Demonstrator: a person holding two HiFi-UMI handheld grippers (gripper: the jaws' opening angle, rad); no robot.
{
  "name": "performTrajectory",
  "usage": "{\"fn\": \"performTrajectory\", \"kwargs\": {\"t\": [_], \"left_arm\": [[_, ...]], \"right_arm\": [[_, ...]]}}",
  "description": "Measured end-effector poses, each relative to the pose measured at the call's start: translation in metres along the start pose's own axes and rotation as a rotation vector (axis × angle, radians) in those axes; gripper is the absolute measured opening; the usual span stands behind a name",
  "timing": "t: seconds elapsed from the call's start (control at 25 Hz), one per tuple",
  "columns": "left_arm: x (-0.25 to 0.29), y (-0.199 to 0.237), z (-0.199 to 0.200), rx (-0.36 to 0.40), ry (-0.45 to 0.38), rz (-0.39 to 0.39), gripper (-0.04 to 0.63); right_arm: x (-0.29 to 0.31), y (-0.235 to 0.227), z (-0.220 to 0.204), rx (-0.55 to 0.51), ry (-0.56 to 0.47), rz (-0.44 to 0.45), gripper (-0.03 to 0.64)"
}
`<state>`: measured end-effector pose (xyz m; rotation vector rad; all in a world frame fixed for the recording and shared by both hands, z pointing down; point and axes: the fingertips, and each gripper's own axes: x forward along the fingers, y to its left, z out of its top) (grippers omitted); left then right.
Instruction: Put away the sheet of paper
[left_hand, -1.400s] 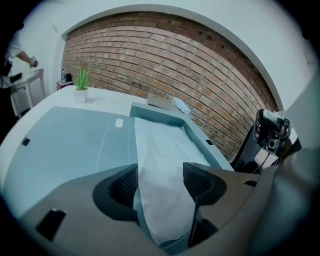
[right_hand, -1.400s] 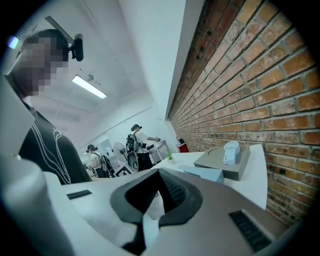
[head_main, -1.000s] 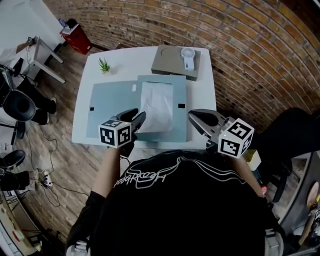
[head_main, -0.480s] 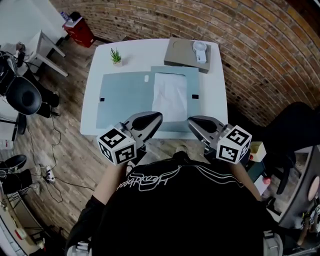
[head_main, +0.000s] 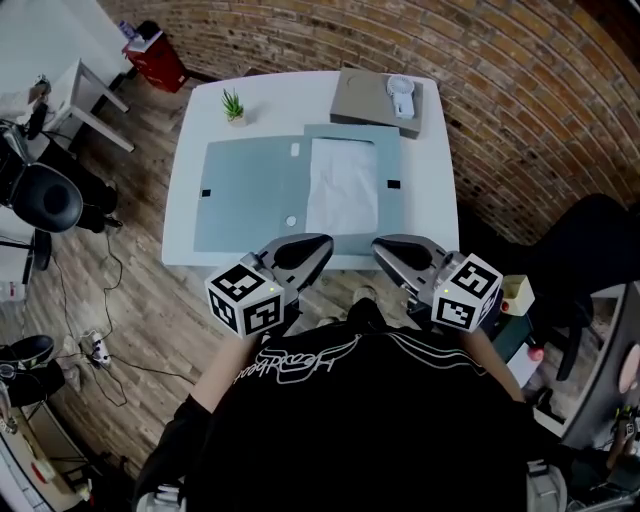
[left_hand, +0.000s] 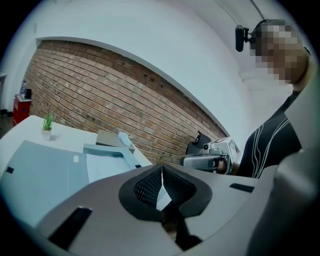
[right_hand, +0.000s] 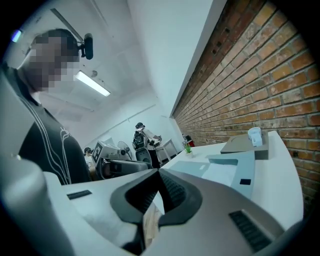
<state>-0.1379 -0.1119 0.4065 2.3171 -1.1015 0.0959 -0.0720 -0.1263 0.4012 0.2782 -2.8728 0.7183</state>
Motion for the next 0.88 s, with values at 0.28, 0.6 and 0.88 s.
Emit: {"fn": "performTrajectory", "kwargs": {"t": [0.28,0.6,0.88], "left_arm": [[-0.006,-0.005,0.002,0.003,0.000,-0.002,0.034],[0.003,0.004,-0.006,-0.034,0.021,0.002,0.034],[0.023,0.016,-0.004,-0.075,0.011,0.004,0.034]], "right_arm": [[-0.001,0.001,-0.001,0.008,0.006,0.005,0.002],[-0.002,-0.010,-0.011,0.050,0.007,0.003,0.002],[-0.004,-0.031,-0.009,0.056,0.011,-0.002,0.002]]}}
